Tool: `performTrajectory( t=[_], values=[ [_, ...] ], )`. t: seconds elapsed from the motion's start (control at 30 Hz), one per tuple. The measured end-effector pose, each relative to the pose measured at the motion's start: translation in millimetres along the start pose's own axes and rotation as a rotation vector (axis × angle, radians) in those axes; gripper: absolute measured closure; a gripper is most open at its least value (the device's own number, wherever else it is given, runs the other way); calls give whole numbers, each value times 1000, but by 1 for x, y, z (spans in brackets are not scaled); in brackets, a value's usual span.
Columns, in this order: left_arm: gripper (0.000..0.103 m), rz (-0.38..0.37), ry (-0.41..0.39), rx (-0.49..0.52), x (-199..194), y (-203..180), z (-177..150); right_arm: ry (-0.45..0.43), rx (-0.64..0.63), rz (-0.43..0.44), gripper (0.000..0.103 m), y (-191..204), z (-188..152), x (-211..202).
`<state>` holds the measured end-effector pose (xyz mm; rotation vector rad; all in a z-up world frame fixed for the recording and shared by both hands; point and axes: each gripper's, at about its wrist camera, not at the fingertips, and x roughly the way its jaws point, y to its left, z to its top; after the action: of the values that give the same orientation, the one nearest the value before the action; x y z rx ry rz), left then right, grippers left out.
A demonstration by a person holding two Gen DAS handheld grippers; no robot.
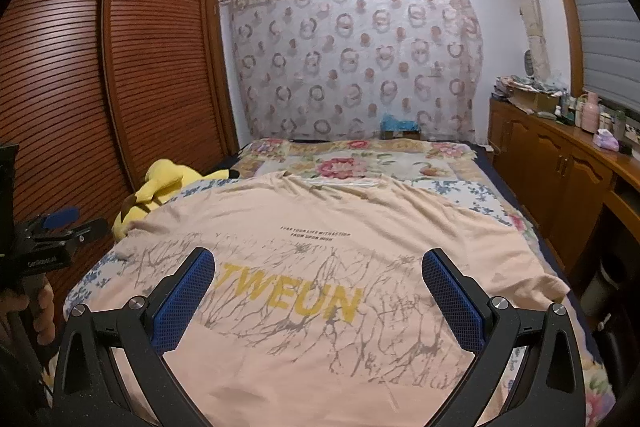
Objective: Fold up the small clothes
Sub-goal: 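Move the left tool to the pink shirt's side edge and grasp it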
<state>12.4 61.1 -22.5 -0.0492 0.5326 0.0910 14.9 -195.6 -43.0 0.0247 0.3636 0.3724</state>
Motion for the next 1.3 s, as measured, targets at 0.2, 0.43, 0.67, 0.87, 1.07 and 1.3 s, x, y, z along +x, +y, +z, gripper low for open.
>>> performTrajectory(
  t=[0.2,0.43,0.67,0.87,1.07,1.3],
  values=[
    [0,16,35,-8,11,21,-11,41,-25,29,0,-3,1,8],
    [0,20,107,-25,30,54,-24,92,-68,70,0,-3,1,26],
    [0,38,167,-56,50,93,-33,154,-99,86,0,-6,2,44],
    [10,-23,211,-88,67,114,-29,208,-110,134,2,-7,5,51],
    [29,-60,261,-95,97,127,-17,248,-120,175,2,-7,11,54],
    [34,-33,305,-42,134,131,-4,255,-126,185,2,-12,15,48]
  ],
)
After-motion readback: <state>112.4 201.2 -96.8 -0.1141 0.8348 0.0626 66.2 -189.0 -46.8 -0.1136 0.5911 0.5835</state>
